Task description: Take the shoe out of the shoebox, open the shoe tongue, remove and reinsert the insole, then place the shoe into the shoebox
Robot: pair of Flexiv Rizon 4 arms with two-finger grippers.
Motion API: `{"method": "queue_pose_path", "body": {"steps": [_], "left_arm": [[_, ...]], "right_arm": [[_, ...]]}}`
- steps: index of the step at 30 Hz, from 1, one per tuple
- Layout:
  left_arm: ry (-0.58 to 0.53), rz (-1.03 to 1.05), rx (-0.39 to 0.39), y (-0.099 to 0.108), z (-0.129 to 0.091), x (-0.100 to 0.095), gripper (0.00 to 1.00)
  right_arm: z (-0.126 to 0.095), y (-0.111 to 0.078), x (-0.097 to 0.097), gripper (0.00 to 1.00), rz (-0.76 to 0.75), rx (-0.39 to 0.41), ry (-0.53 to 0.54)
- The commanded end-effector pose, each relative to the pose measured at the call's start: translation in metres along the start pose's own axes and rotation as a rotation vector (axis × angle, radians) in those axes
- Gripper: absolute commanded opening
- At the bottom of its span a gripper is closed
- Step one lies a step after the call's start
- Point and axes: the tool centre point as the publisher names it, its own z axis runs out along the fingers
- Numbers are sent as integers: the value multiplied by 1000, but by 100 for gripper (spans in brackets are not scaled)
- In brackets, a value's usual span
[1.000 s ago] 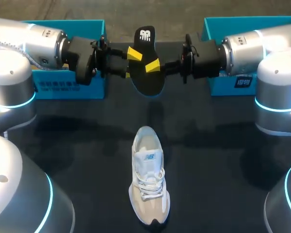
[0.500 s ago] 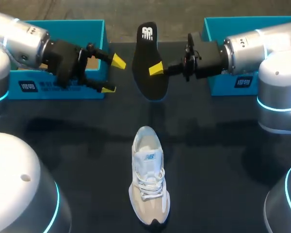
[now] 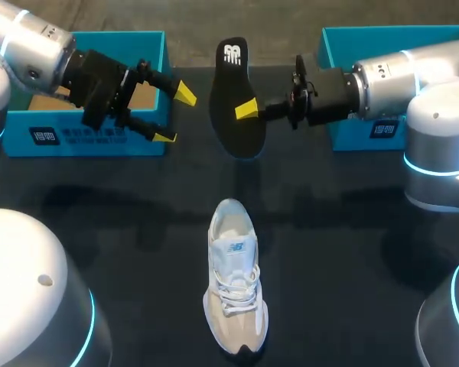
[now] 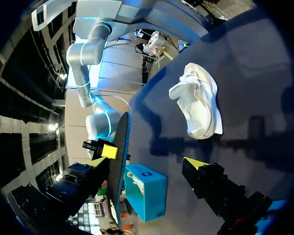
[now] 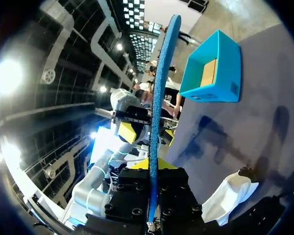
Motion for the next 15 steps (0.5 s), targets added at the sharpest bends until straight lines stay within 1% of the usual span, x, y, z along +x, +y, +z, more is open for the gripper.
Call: {"method": "queue_pose_path", "body": {"steps": [1,4,8,12,14,15], "left_arm": [[23,-125,-94,-12,11,4,100],[46,-227,-146,-18,11,5,100],[123,-349,-204,-22,14,9,100],[208,-464,-244,-29,20,18,100],[238,-536,-255,-32,21,25,100],[258,-563,-273,-33,21,29,100]], "right_arm": [[-4,0,-5,0,-32,22,-31],[-11,-3,-11,0,-66,29,-33],[-18,-8,-17,0,-95,26,-36],[-21,-14,-20,0,-138,9,-45],[-22,-17,-23,0,-167,-5,-36],[-23,-18,-25,0,-179,-16,-48]]}}
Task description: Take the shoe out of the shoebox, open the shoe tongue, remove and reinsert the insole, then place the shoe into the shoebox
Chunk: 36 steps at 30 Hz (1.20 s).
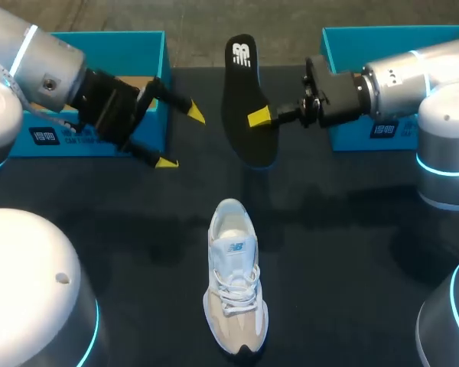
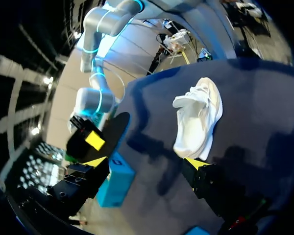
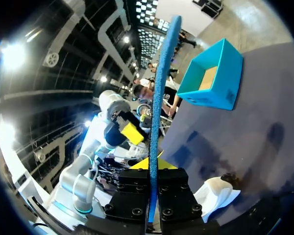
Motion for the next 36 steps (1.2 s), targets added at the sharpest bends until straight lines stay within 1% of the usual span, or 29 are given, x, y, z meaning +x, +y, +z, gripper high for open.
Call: {"method": "queue_pose_path", "body": {"steps": [1,6,11,12,13,28,29,31,32,34,36], "left_arm": [[113,-197,-143,-8,0,10,100],[157,-376,-168,-7,-1,29,100],[158,-577,-179,-2,-3,45,100],[161,-618,-201,-1,-3,49,100],[164,-634,-219,0,-3,53,100],[164,-634,-219,0,-3,53,100],[171,-693,-232,2,2,55,100],[172,-717,-219,3,6,59,100],[184,-754,-230,3,10,63,100],[194,-779,-218,2,15,69,100],[203,-788,-225,2,19,74,100]], "right_arm": [[-2,-14,-2,0,-34,-39,0],[4,-20,-9,0,-83,-62,-12],[8,-21,-18,0,-120,-50,-40],[7,-22,-20,0,-118,-54,-55],[7,-23,-23,0,-118,-47,-77],[7,-23,-23,0,-118,-47,-77],[7,-23,-23,0,-118,-47,-77],[5,-26,-27,0,-150,-73,-75],[5,-28,-32,0,-158,-94,-52],[6,-32,-40,0,-171,-114,-39],[7,-35,-46,0,-177,-128,-20]]}}
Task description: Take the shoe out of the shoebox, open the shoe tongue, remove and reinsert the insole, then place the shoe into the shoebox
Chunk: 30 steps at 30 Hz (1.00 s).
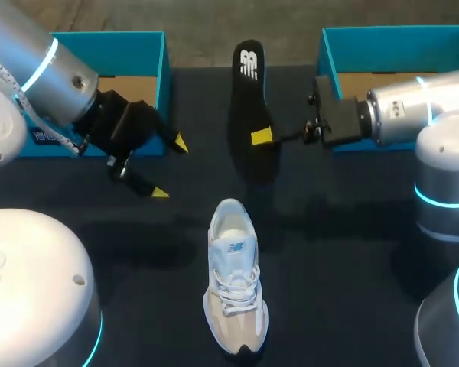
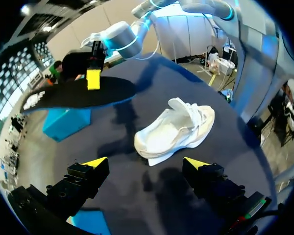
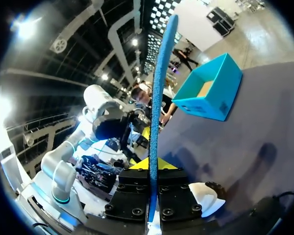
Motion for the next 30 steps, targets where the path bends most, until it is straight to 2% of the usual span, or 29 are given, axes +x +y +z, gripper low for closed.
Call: {"method": "queue_pose_path", "body": {"steps": [1,12,15,30], "left_arm": [[17,-15,-9,4,16,0,100],[74,-85,-43,20,47,12,100],[96,-128,-78,24,55,15,100],[96,-128,-78,24,55,15,100]], "right_arm": [[4,-17,-15,0,-14,-61,33],[15,-33,-28,0,-58,-122,47],[18,-39,-29,0,-76,-115,59],[21,-41,-30,0,-78,-102,72]]}}
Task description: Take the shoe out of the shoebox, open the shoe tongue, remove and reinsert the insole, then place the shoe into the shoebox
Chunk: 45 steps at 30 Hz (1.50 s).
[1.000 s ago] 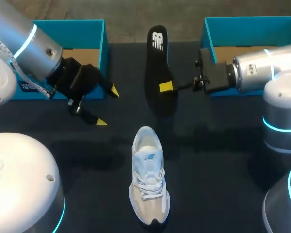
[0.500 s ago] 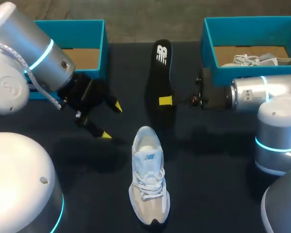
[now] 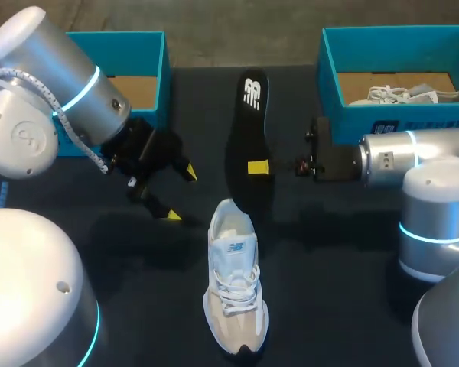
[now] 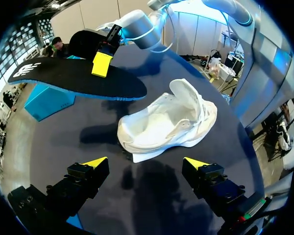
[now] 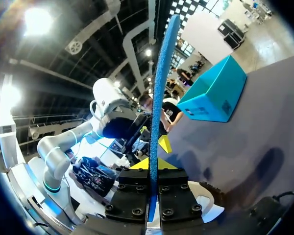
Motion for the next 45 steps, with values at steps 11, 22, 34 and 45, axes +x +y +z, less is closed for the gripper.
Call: {"method": "queue_pose_path", "body": {"steps": [11,22,34,45], "left_arm": [[42,-142,-49,13,26,17,100],[89,-170,-46,21,42,24,100],[100,-182,-45,22,44,28,100],[105,-196,-68,21,56,33,100]], "right_arm": [[20,-20,0,0,-126,-88,18],[30,-33,0,0,-192,-92,32],[31,-40,-6,0,-206,-98,31],[35,-43,-12,0,-217,-102,17]]}}
